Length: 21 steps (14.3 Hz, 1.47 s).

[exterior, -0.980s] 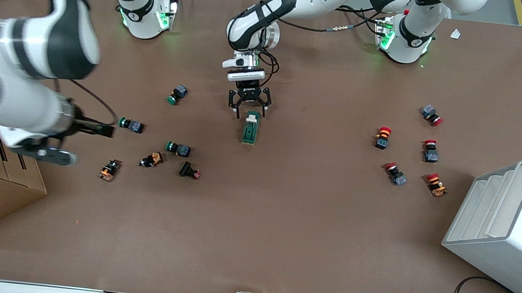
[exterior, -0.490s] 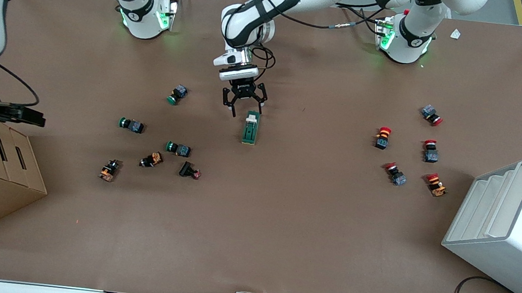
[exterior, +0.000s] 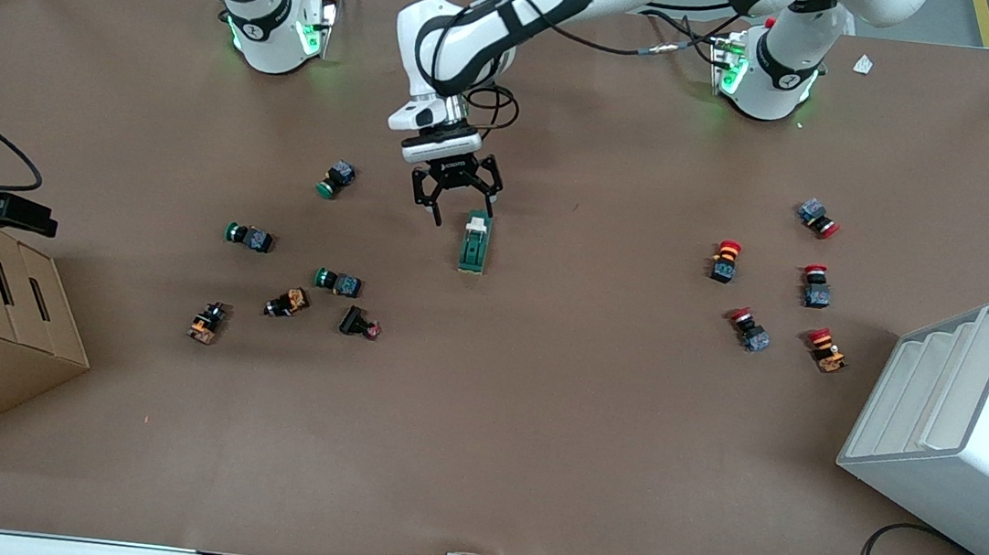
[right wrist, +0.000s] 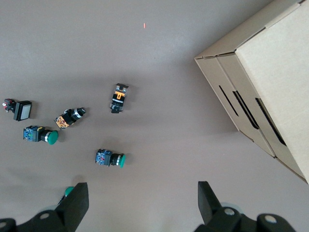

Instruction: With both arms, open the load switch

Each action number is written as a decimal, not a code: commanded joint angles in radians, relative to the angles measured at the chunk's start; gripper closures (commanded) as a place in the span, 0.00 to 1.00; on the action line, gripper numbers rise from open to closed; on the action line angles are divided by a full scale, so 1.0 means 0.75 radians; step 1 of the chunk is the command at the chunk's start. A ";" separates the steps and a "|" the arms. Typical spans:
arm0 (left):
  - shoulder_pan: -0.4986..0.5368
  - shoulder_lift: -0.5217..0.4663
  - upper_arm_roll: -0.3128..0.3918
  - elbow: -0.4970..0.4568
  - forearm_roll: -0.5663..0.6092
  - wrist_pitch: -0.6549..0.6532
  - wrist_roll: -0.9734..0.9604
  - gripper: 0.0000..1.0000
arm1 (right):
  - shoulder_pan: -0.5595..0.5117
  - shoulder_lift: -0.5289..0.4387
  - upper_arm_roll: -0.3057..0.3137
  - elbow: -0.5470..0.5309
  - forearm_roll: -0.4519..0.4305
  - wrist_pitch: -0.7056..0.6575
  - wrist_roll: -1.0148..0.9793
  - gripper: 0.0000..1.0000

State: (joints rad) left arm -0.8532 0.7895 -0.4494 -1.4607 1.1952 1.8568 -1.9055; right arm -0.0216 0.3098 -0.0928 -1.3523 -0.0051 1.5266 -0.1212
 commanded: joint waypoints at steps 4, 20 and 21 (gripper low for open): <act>0.190 -0.283 -0.012 0.025 -0.484 0.009 0.561 0.00 | -0.022 -0.006 0.024 0.020 -0.024 -0.009 -0.018 0.00; 0.933 -0.813 -0.008 0.029 -1.213 -0.148 1.587 0.00 | -0.004 -0.186 0.024 0.009 -0.020 -0.217 0.074 0.00; 0.980 -0.838 -0.004 0.029 -1.252 -0.203 1.602 0.00 | -0.010 -0.206 0.024 0.005 -0.016 -0.250 0.070 0.00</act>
State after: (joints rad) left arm -0.1816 0.2246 -0.4494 -1.4157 0.3189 1.7573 -0.7394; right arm -0.0224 0.2100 -0.0840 -1.3199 -0.0055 1.3669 -0.0851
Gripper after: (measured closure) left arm 0.000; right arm 0.000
